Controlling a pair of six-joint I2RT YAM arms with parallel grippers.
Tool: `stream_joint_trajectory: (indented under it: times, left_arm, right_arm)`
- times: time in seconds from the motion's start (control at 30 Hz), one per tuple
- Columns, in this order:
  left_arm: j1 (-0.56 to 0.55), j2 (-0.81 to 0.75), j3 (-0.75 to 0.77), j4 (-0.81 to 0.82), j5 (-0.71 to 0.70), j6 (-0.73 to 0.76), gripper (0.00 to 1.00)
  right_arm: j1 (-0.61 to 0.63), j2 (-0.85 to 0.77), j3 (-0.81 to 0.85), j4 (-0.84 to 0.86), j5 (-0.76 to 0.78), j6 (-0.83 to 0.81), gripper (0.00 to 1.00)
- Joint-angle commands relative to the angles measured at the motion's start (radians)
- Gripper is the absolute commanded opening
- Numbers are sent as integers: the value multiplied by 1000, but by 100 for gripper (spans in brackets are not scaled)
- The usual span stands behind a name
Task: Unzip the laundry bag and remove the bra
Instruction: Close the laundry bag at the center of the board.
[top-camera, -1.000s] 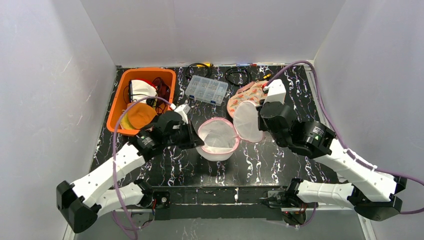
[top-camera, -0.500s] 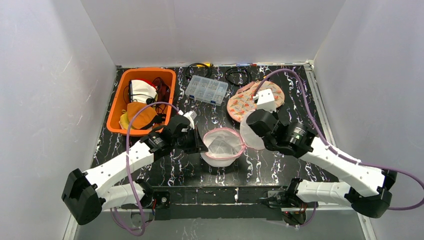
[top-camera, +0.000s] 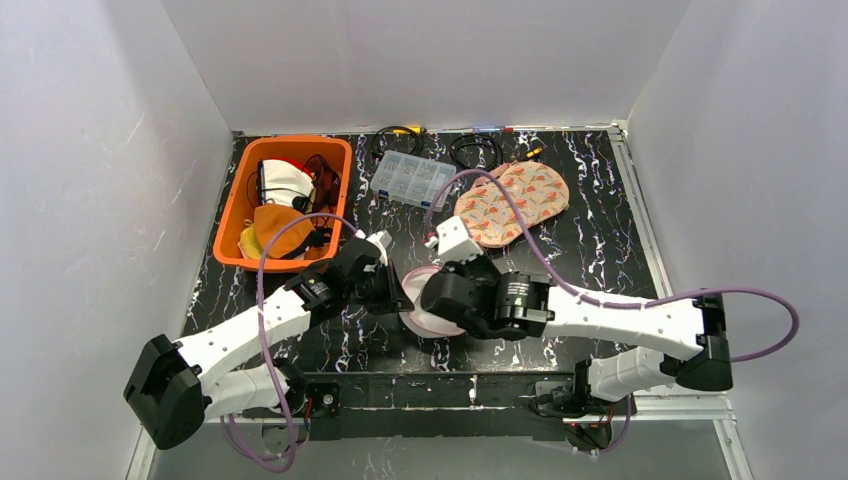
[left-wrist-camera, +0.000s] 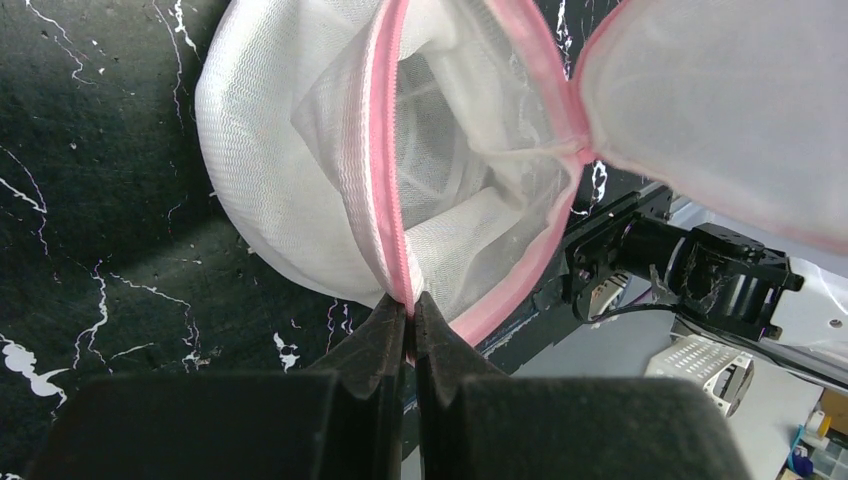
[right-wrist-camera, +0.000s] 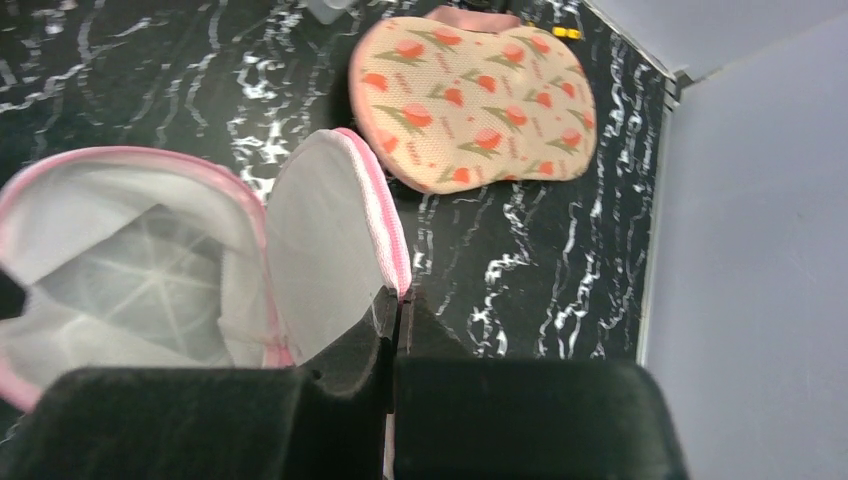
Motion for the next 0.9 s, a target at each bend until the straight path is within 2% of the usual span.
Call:
stream_joint_trajectory:
  times: [0.0, 0.3, 0.37, 0.43, 0.57, 0.67, 0.87]
  left_arm:
    - [-4, -24, -33, 20, 2, -9, 0]
    - [-4, -51, -92, 35, 2, -23, 0]
    - [-4, -65, -102, 21, -6, -22, 0]
    - [-4, -87, -106, -11, -22, -15, 0]
    - [-4, -148, -97, -93, -80, 10, 0]
    - [-4, -169, -71, -133, -117, 32, 15]
    - [-4, -136, 8, -168, -182, 75, 43]
  right_arm:
    - [51, 35, 31, 121, -4, 0, 3]
    - [61, 116, -7, 262, -137, 11, 12]
    - [60, 136, -8, 253, -118, 24, 9]
    - [61, 147, -2, 211, -66, 44, 2]
    - [61, 125, 3, 124, 55, 60, 1]
    - [60, 90, -2, 100, 105, 40, 1]
    - [60, 68, 3, 66, 108, 20, 1]
